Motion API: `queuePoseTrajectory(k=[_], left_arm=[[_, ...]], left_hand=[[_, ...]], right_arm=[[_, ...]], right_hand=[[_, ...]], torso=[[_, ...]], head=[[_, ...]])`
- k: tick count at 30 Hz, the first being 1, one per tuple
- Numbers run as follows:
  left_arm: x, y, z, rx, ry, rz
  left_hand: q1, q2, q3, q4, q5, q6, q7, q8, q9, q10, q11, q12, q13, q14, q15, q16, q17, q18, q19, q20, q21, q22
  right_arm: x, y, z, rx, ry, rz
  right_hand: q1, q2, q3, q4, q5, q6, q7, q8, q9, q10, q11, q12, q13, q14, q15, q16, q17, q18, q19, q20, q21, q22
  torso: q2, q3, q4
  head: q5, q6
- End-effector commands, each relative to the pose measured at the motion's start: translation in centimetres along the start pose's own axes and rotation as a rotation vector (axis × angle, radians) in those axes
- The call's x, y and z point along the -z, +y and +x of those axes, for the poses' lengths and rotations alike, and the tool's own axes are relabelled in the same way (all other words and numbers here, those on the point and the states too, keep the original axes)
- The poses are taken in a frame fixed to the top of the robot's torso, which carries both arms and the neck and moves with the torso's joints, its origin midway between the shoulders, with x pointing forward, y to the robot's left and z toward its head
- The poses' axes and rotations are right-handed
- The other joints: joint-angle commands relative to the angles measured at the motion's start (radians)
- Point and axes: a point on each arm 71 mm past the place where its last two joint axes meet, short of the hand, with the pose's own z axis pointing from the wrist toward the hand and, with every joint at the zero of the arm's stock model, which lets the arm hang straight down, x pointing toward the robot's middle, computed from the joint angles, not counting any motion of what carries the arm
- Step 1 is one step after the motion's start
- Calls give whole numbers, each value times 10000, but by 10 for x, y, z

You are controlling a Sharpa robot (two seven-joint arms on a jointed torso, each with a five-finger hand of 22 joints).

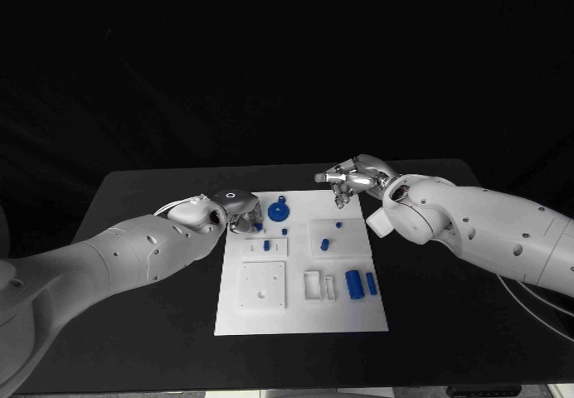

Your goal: Assemble the parts on the task board

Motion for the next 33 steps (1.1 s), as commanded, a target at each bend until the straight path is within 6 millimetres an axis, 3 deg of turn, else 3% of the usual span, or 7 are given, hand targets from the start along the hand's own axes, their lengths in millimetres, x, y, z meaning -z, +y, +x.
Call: queuePoseTrajectory(k=[1, 16, 33], left_arm=[[6, 4, 14, -154, -18, -254], [18, 12, -7, 1033, -2191, -115], [25, 9, -25, 2273, -2725, -51]], left_hand=[[29, 146, 85, -114, 173, 123, -120, 33, 37, 7, 12, 54, 7, 68, -4, -72, 18, 117, 17, -47, 76, 229], [-105, -41, 365, -69, 299, -70, -85, 32, 35, -160, 71, 53, 5, 204, -10, -315, 97, 160, 0, -57, 271, 205], [-132, -123, 449, -23, 299, -133, -72, 32, 34, -194, 88, 53, 5, 210, -24, -388, 143, 128, 6, -91, 267, 200]], right_arm=[[0, 1, 2, 54, 110, -104], [0, 1, 2, 72, 94, -104], [-1, 3, 5, 430, 84, -185]], right_hand=[[-78, -42, 51, 28, 57, 68, 12, -29, -7, 7, -33, 24, 13, 18, -61, 4, 11, 0, 72, -1, -12, 17], [-89, -49, 49, 40, 71, 53, 16, -34, -10, 3, -31, 19, 11, 15, -60, 1, 10, -2, 69, 0, -14, 16], [-57, -66, 60, 20, 68, 50, 18, -33, -9, 3, -32, 17, 8, 14, -60, -2, 8, -1, 71, 0, -16, 12]], torso=[[-7, -6, 4], [-13, -5, 9], [-13, 10, 22]], head=[[10, 29], [61, 89], [108, 170]])
